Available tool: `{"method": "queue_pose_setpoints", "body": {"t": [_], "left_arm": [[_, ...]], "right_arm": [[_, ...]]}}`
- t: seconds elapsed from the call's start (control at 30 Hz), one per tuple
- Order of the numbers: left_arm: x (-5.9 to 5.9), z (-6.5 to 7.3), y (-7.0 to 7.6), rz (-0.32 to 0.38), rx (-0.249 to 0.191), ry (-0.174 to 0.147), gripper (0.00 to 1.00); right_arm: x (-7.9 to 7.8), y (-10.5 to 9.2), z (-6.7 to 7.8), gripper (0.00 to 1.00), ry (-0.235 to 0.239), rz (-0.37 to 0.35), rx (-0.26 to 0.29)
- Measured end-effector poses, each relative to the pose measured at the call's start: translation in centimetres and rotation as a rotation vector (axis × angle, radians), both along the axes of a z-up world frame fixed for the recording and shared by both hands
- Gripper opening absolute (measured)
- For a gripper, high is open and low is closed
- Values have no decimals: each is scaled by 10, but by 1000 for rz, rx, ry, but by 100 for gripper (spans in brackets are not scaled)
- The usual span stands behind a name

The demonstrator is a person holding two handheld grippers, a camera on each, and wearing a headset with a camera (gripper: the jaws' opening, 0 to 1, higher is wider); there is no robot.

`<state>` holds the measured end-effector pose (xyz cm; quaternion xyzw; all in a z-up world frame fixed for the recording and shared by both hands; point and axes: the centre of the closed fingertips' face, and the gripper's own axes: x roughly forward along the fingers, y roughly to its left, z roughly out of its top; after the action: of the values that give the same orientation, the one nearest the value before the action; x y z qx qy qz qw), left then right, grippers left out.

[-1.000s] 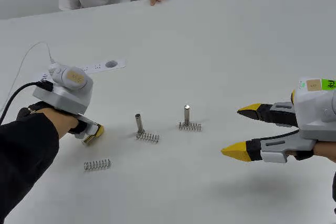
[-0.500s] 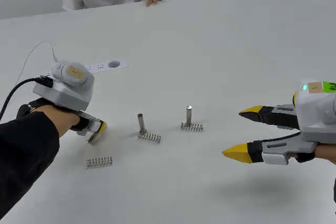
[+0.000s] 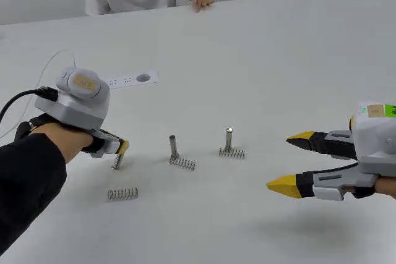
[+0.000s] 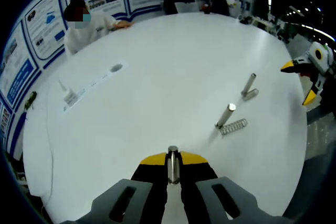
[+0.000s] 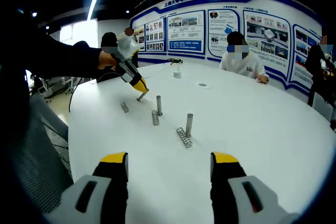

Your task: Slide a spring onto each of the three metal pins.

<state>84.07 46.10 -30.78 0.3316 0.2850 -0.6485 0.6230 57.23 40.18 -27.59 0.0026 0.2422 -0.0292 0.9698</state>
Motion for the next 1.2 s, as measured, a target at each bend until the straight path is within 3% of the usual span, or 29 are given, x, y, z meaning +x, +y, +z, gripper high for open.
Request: {"method": "queue_pose_setpoints", "body": {"t": [0.53,0.97,1.2], "left_arm": [[1,7,19,33,-47,19,7],[4,10,37,84,-130,41,7],[1,9,42,96,-179,27,7]], "right_arm": [[0,3,-4,65,16,8,8],[1,6,-7,65,30,20,10],[0,6,-9,65,33,23,12]]}}
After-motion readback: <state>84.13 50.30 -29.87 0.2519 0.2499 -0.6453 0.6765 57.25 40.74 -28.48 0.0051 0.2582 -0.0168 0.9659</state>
